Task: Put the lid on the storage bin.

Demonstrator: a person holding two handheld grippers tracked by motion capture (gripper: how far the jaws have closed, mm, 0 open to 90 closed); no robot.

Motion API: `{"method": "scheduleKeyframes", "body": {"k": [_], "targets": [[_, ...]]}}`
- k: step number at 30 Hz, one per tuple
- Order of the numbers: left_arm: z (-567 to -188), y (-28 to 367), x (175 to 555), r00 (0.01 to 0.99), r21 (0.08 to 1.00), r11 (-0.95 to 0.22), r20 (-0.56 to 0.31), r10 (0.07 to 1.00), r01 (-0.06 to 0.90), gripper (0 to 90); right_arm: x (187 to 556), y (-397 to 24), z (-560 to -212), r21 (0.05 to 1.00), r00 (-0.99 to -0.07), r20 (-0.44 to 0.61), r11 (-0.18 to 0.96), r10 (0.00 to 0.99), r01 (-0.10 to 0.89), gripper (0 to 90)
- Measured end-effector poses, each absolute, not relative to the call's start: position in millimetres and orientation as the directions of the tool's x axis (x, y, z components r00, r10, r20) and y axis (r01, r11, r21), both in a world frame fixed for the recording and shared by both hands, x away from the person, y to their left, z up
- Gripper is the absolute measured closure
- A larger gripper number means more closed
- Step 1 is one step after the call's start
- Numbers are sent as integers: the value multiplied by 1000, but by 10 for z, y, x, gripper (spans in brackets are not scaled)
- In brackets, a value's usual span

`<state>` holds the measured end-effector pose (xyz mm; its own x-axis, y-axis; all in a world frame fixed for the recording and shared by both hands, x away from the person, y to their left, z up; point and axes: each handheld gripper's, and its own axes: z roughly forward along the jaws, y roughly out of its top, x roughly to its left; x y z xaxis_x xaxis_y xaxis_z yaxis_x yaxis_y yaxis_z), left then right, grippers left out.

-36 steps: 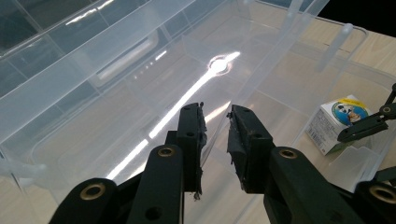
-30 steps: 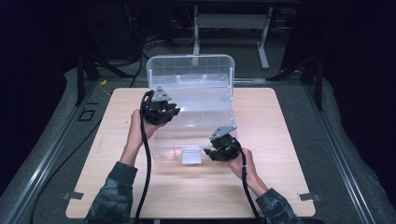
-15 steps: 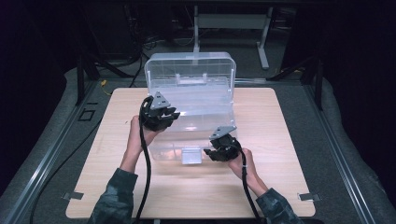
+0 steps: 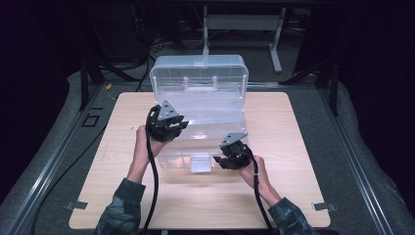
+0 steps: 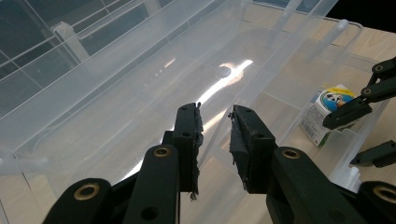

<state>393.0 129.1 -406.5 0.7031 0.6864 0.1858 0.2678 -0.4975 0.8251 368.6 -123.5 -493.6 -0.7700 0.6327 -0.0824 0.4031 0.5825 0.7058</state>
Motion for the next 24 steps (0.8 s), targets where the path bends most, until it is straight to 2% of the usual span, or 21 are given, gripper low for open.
{"method": "scheduleKeyframes", "body": {"k": [24], "targets": [[-4131, 1282, 3824, 697, 826, -510, 219, 683, 240, 708, 3686, -1236, -4934, 705, -772, -76, 582, 631, 406, 546]]}}
